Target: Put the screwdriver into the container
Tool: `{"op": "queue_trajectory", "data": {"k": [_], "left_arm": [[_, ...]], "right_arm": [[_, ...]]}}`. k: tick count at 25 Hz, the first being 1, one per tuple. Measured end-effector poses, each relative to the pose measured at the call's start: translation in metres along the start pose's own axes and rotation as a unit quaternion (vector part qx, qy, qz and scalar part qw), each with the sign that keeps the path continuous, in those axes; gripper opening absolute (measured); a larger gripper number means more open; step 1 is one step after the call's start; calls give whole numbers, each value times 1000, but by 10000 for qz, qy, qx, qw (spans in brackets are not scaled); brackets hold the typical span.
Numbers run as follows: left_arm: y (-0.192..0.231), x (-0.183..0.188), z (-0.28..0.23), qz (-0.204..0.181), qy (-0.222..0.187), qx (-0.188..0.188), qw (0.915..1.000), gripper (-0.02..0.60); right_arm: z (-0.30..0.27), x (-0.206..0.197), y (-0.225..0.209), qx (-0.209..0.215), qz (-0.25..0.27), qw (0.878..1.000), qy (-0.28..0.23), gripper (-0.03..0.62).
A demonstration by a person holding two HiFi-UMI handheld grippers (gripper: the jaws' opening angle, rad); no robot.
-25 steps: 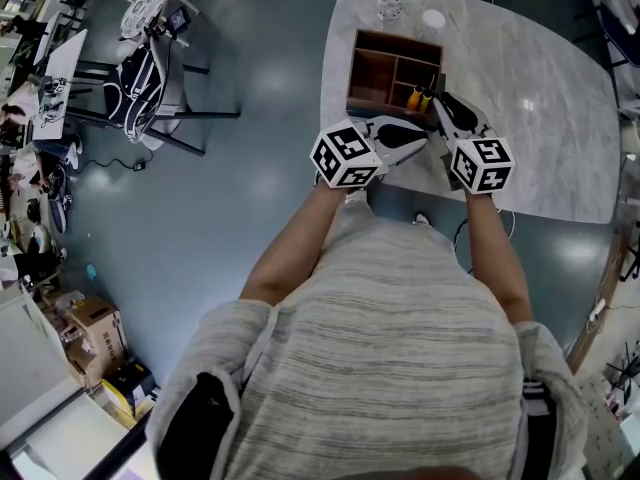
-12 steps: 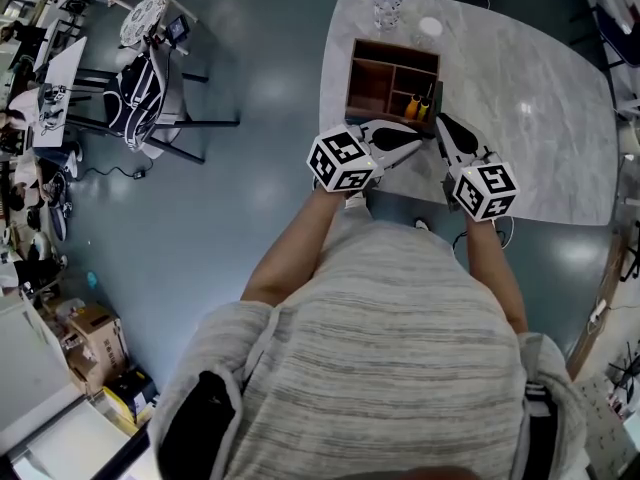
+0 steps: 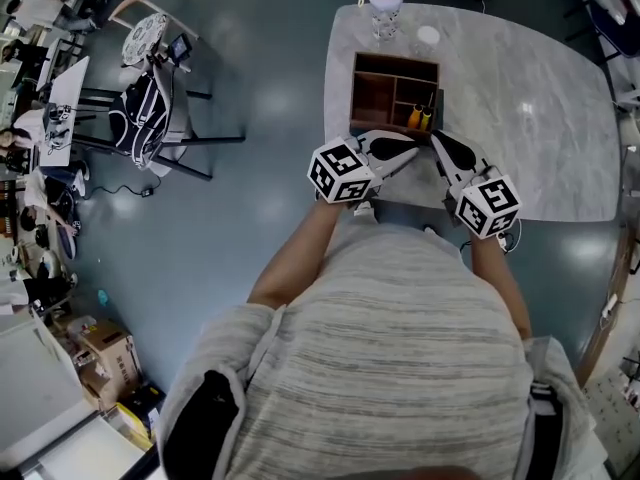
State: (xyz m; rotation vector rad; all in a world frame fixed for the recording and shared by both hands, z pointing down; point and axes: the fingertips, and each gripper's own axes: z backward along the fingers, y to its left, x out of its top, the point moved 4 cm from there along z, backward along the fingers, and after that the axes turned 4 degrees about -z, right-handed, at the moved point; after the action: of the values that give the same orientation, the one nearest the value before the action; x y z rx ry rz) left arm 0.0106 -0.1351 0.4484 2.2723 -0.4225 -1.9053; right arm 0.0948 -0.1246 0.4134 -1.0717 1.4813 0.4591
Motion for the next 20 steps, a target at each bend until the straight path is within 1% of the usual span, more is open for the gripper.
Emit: {"op": "queue_trajectory", "data": {"k": [5,9,15,20], "left_arm": [[2,0,10,-61,19,-67,10000,18],[7,4,19,-125,21,-137,9998,18],[11,3,31,-164,9,-297,9994,18],[11,-3,25,-128,50,-394,9991,18]], "right_arm": [[-4,-1,13,106,-44,9999,8,12],[-11,-3,22,113,6,9999,31,12],[-15,-9,28,-82,-1,9999,61,11],[-7,-16,22,-173,-64,9998,106,11]]}}
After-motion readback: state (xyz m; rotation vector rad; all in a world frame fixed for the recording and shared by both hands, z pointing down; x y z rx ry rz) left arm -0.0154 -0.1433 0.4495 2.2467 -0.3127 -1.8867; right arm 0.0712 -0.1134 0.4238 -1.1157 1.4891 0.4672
